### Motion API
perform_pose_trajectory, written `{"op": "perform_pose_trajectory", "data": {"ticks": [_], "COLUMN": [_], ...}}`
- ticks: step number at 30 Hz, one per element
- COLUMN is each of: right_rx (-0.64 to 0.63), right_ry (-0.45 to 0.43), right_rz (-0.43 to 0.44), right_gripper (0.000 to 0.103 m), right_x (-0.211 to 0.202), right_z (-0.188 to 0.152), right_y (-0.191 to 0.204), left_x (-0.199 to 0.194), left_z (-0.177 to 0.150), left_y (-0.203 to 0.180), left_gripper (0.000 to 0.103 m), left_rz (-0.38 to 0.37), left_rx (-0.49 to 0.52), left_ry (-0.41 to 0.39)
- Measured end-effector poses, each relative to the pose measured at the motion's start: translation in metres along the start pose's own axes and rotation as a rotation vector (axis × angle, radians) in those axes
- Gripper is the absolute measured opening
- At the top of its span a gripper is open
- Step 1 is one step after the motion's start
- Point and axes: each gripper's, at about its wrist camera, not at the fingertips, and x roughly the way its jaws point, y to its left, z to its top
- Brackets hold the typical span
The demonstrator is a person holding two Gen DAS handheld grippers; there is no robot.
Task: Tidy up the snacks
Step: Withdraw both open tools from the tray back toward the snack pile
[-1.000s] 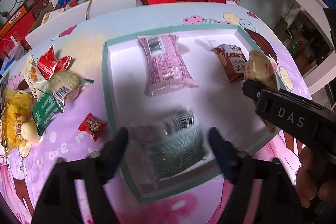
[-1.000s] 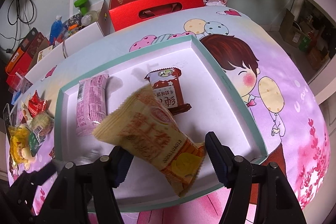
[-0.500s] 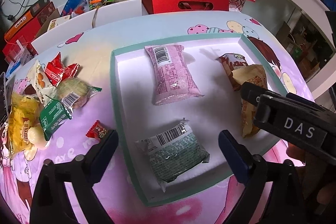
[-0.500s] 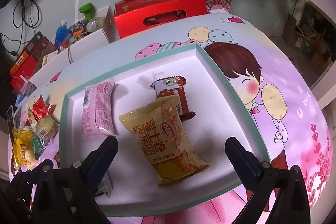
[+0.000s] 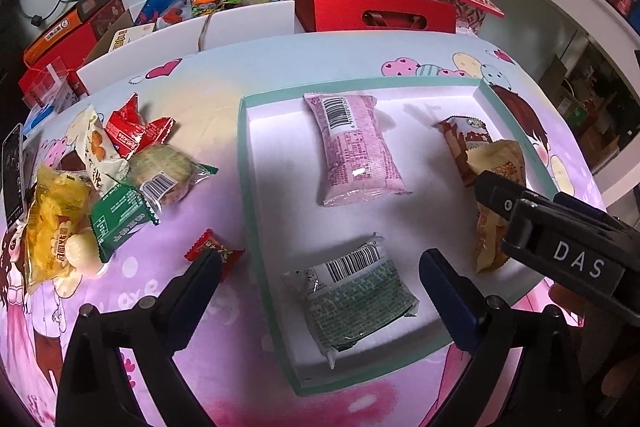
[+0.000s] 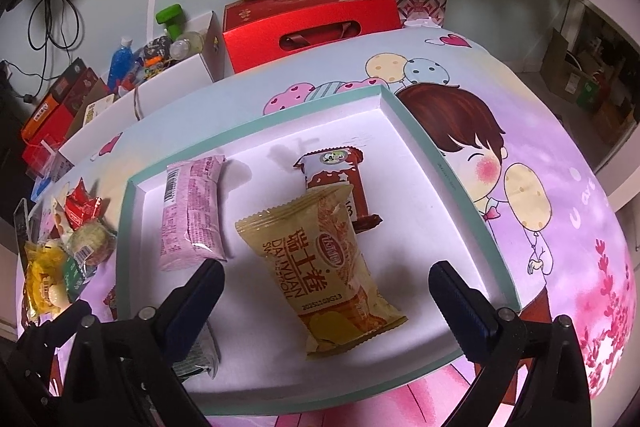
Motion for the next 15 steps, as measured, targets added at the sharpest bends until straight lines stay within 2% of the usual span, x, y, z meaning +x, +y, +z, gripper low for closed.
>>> {"op": "perform_pose_trajectory", "data": {"ticks": [15], "right_rx": [-0.017], "right_ry": [-0.010], "right_rz": [-0.006], "right_gripper": [0.103], "right_x": [-0.004], "right_z": [0.000], "right_y": [0.006], "left_x": [-0.006], "left_z": [0.003], "left_y": [0.017], "left_gripper": [0.099], "left_rz": [0.000], "left_rx": [-0.041], "left_ry": [0.000]}}
